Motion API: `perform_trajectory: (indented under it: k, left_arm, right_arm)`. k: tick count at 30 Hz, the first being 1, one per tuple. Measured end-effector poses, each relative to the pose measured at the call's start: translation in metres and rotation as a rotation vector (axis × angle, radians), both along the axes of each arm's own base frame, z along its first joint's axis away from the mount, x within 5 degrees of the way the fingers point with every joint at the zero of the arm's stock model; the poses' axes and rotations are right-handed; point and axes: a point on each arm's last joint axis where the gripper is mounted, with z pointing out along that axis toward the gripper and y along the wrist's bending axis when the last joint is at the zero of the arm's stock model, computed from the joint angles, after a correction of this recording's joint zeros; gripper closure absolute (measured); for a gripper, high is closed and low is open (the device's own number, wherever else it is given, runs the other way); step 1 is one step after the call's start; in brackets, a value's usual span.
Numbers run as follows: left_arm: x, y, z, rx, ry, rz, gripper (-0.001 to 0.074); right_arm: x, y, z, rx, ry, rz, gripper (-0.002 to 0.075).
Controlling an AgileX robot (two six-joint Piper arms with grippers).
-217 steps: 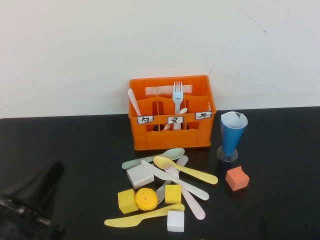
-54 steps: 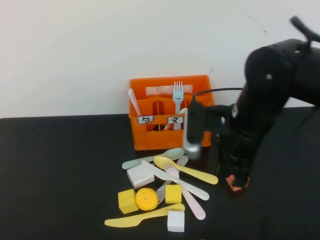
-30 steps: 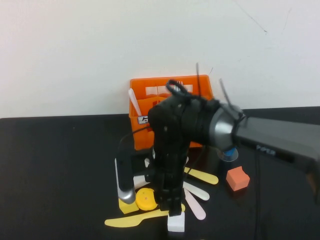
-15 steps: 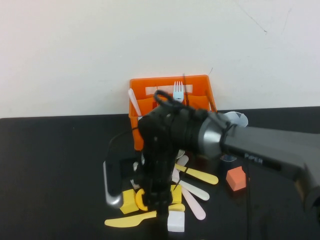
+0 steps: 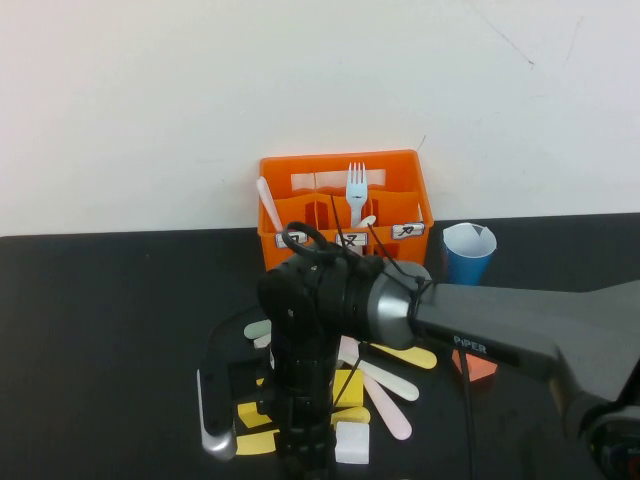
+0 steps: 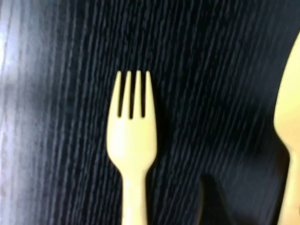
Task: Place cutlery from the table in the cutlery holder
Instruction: Pick up the knife
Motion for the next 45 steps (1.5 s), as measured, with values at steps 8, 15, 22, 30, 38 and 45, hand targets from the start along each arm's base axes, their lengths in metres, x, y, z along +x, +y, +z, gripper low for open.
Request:
perform_trajectory:
  k: [8,15,22,30,38,45]
  left_arm:
    - [0.000,0.000,0.000,0.004,0.000,-0.001,0.0736]
    - [0.000,0.000,0.000,0.004,0.000,-0.001,0.0736]
    - [0.000,0.000,0.000,0.004,0.000,-0.001,0.0736]
    - [0.000,0.000,0.000,0.004,0.000,-0.001,0.0736]
    - [0.000,0.000,0.000,0.004,0.000,-0.001,0.0736]
    - [0.000,0.000,0.000,0.000,0.000,0.000,0.0736]
  right_arm:
    - [0.005,0.003,-0.024,0.005,-0.010,-0.013,0.0351]
    - [0.018,-0.003,-0.029,0.025,-0.031,-0.050,0.0351]
    - [0.022,-0.004,-0.030,0.038,-0.049,-0.063,0.0351]
    - [0.022,-0.005,-0.033,0.027,-0.040,-0.063,0.0351]
    - [0.020,-0.006,-0.035,-0.004,-0.007,-0.056,0.0362]
    - [0.021,-0.005,-0.033,-0.019,0.016,-0.122,0.0611]
